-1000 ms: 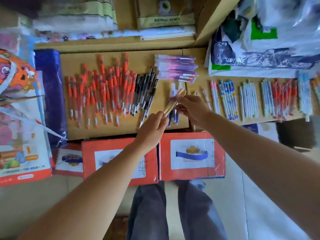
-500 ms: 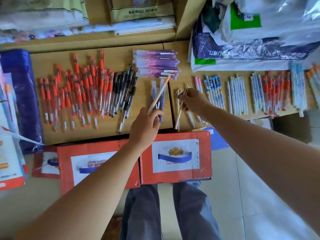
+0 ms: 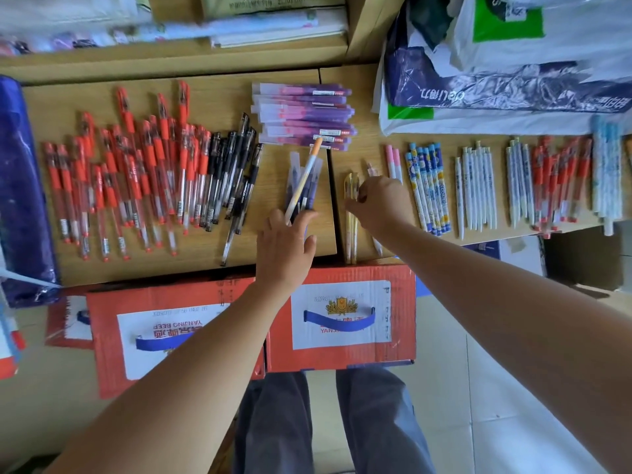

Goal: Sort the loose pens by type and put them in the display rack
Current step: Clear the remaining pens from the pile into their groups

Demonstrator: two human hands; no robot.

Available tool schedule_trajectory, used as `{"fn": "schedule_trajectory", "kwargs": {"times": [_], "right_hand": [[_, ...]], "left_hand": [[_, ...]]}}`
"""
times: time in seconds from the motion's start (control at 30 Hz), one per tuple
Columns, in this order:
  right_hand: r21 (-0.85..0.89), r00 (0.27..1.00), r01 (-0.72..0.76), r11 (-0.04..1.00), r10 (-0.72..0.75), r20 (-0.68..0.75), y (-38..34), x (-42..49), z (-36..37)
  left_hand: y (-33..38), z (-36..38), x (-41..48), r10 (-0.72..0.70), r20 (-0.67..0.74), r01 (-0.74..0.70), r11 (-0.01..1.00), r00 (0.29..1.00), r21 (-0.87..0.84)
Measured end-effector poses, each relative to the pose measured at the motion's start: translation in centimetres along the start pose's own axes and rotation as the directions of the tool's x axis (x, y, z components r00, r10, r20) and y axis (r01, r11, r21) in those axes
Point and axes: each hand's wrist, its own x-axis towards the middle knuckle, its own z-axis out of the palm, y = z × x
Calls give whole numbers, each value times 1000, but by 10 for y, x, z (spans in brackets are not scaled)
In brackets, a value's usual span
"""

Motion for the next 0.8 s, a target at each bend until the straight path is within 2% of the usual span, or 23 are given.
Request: {"fn": "schedule_trajectory", "kwargs": {"times": [0.27, 0.47, 0.57, 0.73, 0.8], "right_hand": [[22, 999, -37, 999, 37, 11, -5, 6, 6], [214, 988, 108, 971, -128, 82, -23, 13, 3], [165, 978, 126, 978, -150, 142, -37, 13, 10], [76, 989, 113, 991, -119, 90, -47, 10, 25], [126, 996, 77, 989, -82, 32, -46, 8, 27]], "left_hand": [[-14, -2, 0, -9, -18, 8, 997, 1000, -78], [-23, -2, -2, -21, -20, 18, 993, 1000, -121], [-29, -4, -5, -21, -31, 17, 991, 999, -134], [-39, -9, -9, -7, -46, 0, 990, 999, -144], [-42, -11, -9, 2, -50, -10, 986, 999, -164]]}}
